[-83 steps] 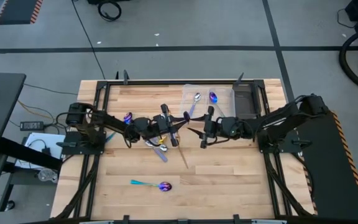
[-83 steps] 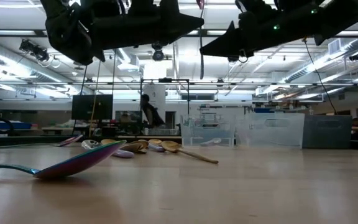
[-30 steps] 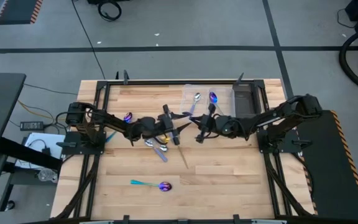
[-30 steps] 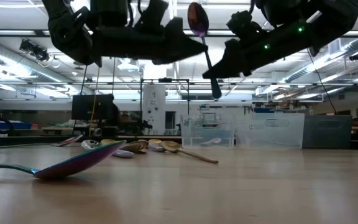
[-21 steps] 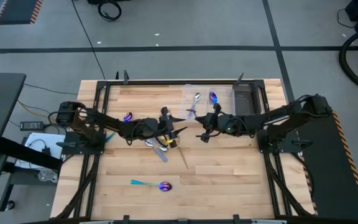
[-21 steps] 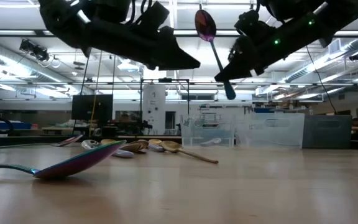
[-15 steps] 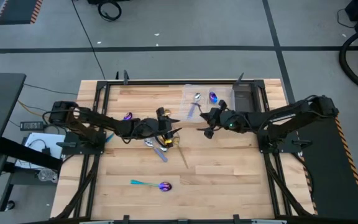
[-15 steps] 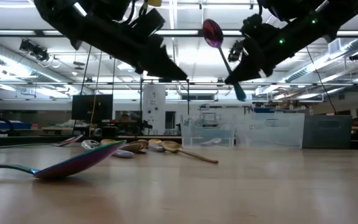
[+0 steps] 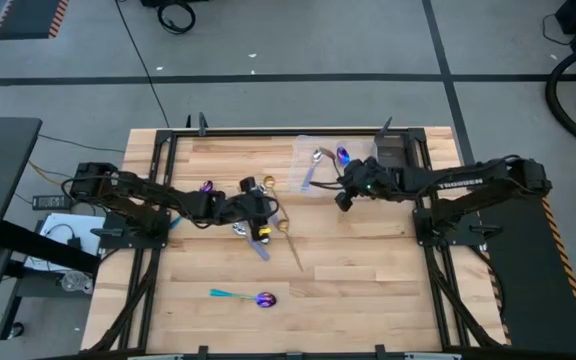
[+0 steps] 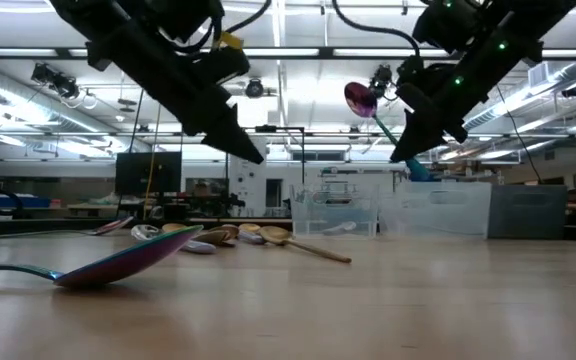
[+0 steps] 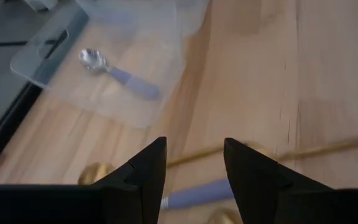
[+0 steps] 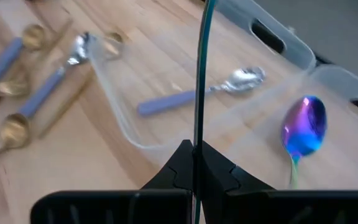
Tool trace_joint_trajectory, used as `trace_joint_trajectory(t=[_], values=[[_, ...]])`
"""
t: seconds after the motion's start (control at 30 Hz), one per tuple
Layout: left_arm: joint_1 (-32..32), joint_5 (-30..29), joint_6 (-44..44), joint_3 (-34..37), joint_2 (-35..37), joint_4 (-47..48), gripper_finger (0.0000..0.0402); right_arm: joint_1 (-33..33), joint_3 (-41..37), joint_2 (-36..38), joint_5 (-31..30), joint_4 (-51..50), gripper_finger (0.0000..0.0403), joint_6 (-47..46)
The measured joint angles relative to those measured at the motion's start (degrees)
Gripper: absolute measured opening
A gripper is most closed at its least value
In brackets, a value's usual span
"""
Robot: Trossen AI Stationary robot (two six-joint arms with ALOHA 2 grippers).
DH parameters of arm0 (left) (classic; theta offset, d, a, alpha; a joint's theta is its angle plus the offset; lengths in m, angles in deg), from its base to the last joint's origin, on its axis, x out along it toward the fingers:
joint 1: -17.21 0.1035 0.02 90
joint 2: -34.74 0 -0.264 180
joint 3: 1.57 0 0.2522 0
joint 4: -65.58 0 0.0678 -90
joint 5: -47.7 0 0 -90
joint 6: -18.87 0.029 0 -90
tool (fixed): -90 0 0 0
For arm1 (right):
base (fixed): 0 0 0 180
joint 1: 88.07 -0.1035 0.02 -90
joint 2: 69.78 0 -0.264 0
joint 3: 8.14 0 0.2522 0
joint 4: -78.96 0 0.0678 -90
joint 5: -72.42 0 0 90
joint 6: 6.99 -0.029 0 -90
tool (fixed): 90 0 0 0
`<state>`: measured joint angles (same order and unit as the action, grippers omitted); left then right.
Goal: Sort silverware by color (type)
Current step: Put the middle purple spoon into the right transparent bin
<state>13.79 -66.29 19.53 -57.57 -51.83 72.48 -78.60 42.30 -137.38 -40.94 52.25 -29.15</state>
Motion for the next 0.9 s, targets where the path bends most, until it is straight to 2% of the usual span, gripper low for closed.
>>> trace_joint_trajectory(t=[0.17, 0.27, 0.43, 0.57, 0.77, 0.9], values=[[-0.90, -0.04, 2.44, 0.06, 0.00, 1.05, 0.0166, 2.18, 6.73, -0.54, 0.05, -10.60, 0.0015, -2.46], [-1.37, 0.02, 4.67, 1.95, 0.00, -3.17, 0.0166, 3.89, 9.20, -0.85, 0.90, -15.20, 0.0015, -3.42], [-1.25, -0.11, 5.99, 6.57, 1.30, -9.89, 0.0166, 7.51, 10.10, -0.83, 2.44, -16.99, 0.0015, -2.93], [-1.29, 0.06, 5.60, 8.36, 4.06, -9.15, 0.0166, 11.54, 10.10, -2.06, 4.01, -22.32, 0.0016, -2.94], [-1.25, -0.04, 5.46, 8.71, 7.64, -8.37, 0.0166, 16.98, 10.10, -6.30, 9.18, -23.43, 0.0016, -1.35], [-1.27, 0.01, 4.14, 8.65, 7.65, -7.59, 0.0166, 20.14, 10.10, -9.15, 11.10, -24.52, 0.0016, -0.82]])
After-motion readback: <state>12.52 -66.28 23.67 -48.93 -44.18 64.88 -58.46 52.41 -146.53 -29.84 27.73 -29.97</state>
